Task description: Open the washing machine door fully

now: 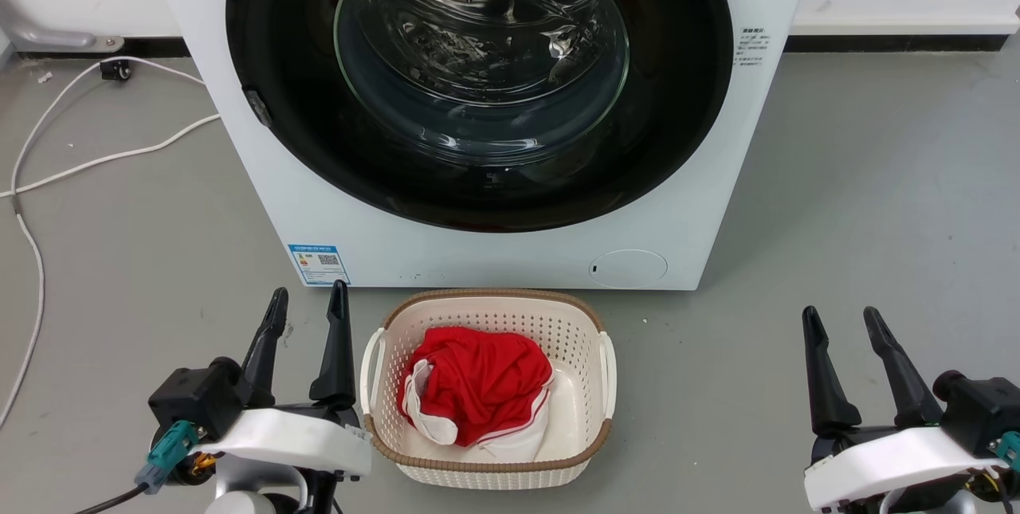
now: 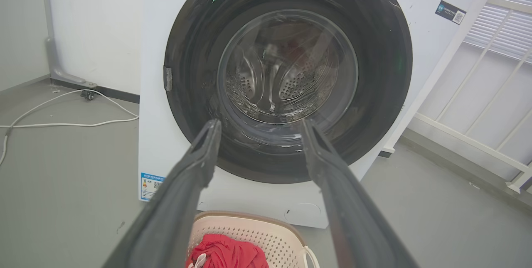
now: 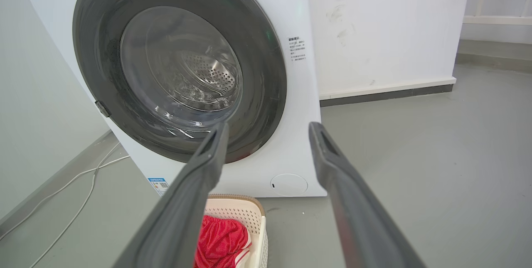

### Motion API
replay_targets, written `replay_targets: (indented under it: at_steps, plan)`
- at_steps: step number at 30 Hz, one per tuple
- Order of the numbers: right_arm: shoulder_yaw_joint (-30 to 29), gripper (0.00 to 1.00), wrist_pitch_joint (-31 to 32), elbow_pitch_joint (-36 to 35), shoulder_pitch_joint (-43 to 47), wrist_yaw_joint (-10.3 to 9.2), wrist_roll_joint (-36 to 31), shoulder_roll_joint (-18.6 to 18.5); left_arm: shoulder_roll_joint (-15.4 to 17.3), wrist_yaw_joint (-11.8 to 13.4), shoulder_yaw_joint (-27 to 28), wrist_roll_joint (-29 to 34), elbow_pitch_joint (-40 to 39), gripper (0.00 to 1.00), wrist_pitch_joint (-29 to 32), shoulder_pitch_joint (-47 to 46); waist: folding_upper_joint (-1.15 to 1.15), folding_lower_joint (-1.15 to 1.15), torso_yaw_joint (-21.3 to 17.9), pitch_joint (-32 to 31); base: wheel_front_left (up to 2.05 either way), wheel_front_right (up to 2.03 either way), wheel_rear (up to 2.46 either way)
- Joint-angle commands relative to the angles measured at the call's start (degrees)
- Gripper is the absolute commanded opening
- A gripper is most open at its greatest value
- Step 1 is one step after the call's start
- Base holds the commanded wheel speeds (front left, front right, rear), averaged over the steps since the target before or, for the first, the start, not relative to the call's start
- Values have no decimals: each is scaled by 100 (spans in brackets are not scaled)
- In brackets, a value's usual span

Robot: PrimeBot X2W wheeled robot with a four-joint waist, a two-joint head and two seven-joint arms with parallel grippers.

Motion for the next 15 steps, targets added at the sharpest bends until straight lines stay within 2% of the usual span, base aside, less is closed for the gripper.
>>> replay_targets:
  at_steps: [1,15]
  plan:
    - [9,100,-42,-85,26,-2,-151,-10,25,24,-16,140,-50,100,-55,6,0,-1,3,7,0,0,0]
    - [48,100,-131,-212,88,-2,-837,-8,27,65,-78,824,-106,100,-235,15,0,-1,-6,70,0,0,0]
